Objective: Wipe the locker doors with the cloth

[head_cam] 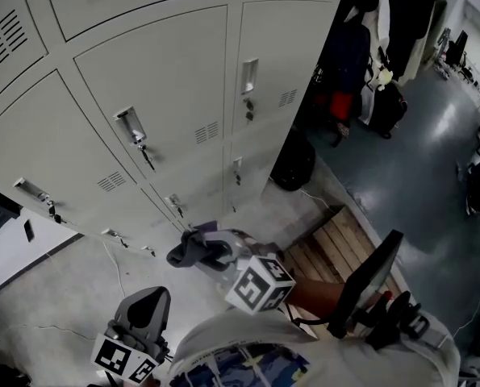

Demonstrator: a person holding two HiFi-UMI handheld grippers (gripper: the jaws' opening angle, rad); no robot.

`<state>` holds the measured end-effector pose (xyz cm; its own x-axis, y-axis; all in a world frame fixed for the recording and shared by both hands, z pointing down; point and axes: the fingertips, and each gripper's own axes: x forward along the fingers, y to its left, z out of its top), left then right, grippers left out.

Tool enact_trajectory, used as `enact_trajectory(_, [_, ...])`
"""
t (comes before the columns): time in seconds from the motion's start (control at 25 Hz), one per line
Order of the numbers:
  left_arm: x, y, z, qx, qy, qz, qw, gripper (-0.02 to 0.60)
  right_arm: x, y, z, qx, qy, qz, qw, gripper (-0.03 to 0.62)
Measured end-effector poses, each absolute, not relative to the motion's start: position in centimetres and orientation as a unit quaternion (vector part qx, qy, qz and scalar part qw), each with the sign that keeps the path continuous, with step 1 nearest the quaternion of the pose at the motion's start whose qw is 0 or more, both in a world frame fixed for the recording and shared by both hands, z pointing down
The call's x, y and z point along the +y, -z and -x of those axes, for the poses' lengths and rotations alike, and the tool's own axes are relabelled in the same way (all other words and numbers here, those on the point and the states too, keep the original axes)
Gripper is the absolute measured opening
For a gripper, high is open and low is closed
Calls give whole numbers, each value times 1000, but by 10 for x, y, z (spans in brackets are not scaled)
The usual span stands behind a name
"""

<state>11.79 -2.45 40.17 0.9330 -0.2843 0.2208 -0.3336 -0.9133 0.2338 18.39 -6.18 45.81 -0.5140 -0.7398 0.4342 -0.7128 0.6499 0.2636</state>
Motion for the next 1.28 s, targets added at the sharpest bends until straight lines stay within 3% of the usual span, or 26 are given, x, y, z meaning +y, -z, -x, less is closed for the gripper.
enact_trajectory(0.68, [62, -408, 4, -149, -54, -979, 129, 2, 44, -448, -67, -853, 56, -432, 289, 114])
enact_trajectory(1.28, [135, -431, 21, -120, -49, -983, 132, 2, 136, -457, -59, -831, 46, -448, 327, 114])
